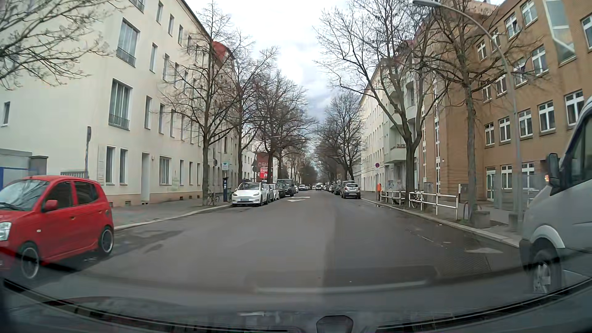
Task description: Follow the waypoints while adhering to traffic rules and regulations
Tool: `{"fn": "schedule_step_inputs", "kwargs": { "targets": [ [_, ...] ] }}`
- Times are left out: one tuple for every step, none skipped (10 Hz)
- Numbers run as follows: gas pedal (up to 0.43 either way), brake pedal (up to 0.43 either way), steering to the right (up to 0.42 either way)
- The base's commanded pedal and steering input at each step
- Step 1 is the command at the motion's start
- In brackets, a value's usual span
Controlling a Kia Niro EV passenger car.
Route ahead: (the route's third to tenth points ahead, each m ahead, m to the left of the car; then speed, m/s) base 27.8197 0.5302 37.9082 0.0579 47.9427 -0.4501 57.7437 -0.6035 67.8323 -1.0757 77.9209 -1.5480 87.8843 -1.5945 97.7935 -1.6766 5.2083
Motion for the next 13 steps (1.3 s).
{"fn": "schedule_step_inputs", "kwargs": {
  "targets": [
    [0.138, 0.012, 0.105],
    [0.138, 0.012, 0.093],
    [0.138, 0.012, 0.08],
    [0.15, 0.012, 0.074],
    [0.157, 0.012, 0.067],
    [0.157, 0.012, 0.06],
    [0.157, 0.012, 0.054],
    [0.169, 0.012, 0.042],
    [0.169, 0.012, 0.028],
    [0.169, 0.012, 0.021],
    [0.169, 0.012, 0.014],
    [0.169, 0.012, 0.009],
    [0.169, 0.012, 0.006]
  ]
}}
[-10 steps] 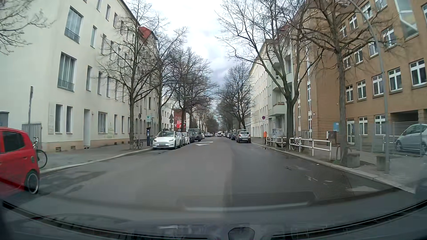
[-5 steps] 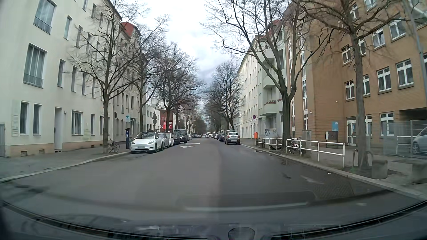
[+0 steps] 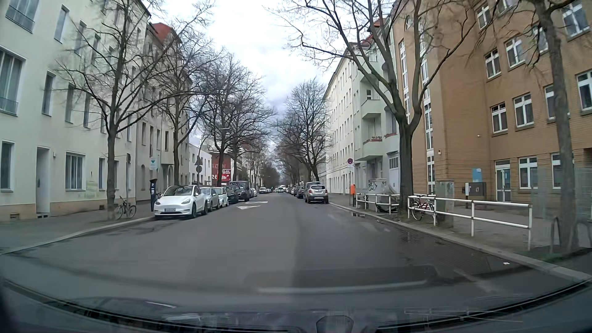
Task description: Follow the waypoints while adhering to traffic rules and regulations
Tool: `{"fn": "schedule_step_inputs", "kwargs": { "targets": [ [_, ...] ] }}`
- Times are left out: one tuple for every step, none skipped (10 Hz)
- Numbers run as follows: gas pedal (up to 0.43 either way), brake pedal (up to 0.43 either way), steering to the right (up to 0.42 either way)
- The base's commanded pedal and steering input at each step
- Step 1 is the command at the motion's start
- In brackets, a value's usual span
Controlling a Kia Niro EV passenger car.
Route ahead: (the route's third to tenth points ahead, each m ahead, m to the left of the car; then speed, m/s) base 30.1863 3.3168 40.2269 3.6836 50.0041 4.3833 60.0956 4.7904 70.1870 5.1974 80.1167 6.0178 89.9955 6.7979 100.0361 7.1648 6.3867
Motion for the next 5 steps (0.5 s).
{"fn": "schedule_step_inputs", "kwargs": {
  "targets": [
    [0.169, 0.012, 0.003],
    [0.169, 0.012, -0.003],
    [0.169, 0.012, -0.013],
    [0.157, 0.012, -0.019],
    [0.15, 0.012, -0.019]
  ]
}}
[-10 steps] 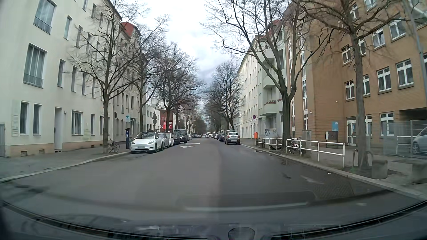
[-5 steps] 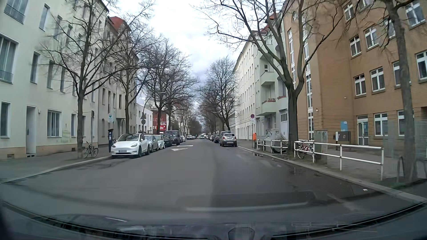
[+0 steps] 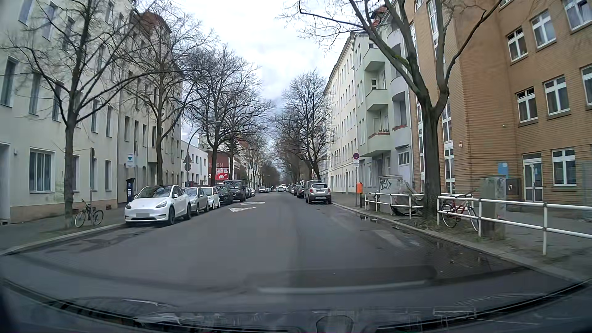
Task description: Follow the waypoints while adhering to traffic rules and regulations
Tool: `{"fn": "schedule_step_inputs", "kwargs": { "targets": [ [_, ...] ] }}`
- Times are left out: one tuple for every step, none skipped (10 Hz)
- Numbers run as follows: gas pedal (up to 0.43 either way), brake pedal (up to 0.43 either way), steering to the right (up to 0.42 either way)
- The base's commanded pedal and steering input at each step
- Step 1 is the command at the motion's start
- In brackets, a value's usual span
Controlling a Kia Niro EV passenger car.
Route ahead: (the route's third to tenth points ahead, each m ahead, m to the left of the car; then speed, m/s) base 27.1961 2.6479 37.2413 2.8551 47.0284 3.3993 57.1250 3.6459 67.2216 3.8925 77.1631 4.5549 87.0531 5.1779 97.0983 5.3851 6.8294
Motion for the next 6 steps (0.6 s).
{"fn": "schedule_step_inputs", "kwargs": {
  "targets": [
    [0.118, 0.012, -0.019],
    [0.118, 0.012, -0.019],
    [0.118, 0.012, -0.019],
    [0.087, 0.012, -0.018],
    [0.02, 0.012, -0.018],
    [0.0, 0.012, -0.018]
  ]
}}
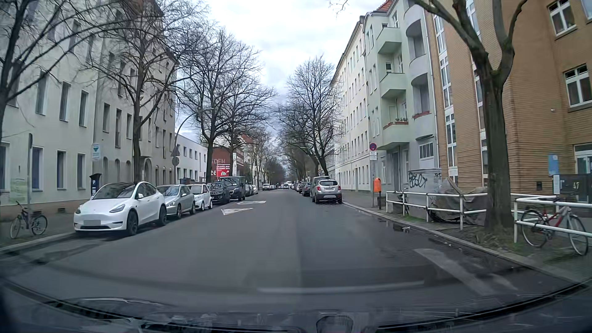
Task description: Follow the waypoints while adhering to traffic rules and regulations
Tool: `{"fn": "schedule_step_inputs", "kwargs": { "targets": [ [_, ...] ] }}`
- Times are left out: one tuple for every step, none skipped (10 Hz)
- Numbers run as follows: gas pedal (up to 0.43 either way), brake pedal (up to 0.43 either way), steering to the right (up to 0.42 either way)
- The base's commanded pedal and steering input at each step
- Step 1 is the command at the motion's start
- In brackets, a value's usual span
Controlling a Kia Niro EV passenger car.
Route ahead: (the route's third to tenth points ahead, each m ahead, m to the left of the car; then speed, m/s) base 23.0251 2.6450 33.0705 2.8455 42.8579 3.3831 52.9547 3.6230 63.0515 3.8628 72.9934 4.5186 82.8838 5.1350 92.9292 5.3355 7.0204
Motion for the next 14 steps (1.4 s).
{"fn": "schedule_step_inputs", "kwargs": {
  "targets": [
    [0.0, 0.012, -0.018],
    [0.0, 0.012, -0.018],
    [0.0, 0.012, -0.019],
    [0.0, 0.012, -0.018],
    [0.0, 0.012, -0.018],
    [0.0, 0.012, -0.018],
    [0.0, 0.012, -0.018],
    [0.008, 0.012, -0.018],
    [0.02, 0.012, -0.018],
    [0.02, 0.012, -0.017],
    [0.02, 0.012, -0.016],
    [0.02, 0.012, -0.015],
    [0.02, 0.012, -0.016],
    [0.02, 0.012, -0.015]
  ]
}}
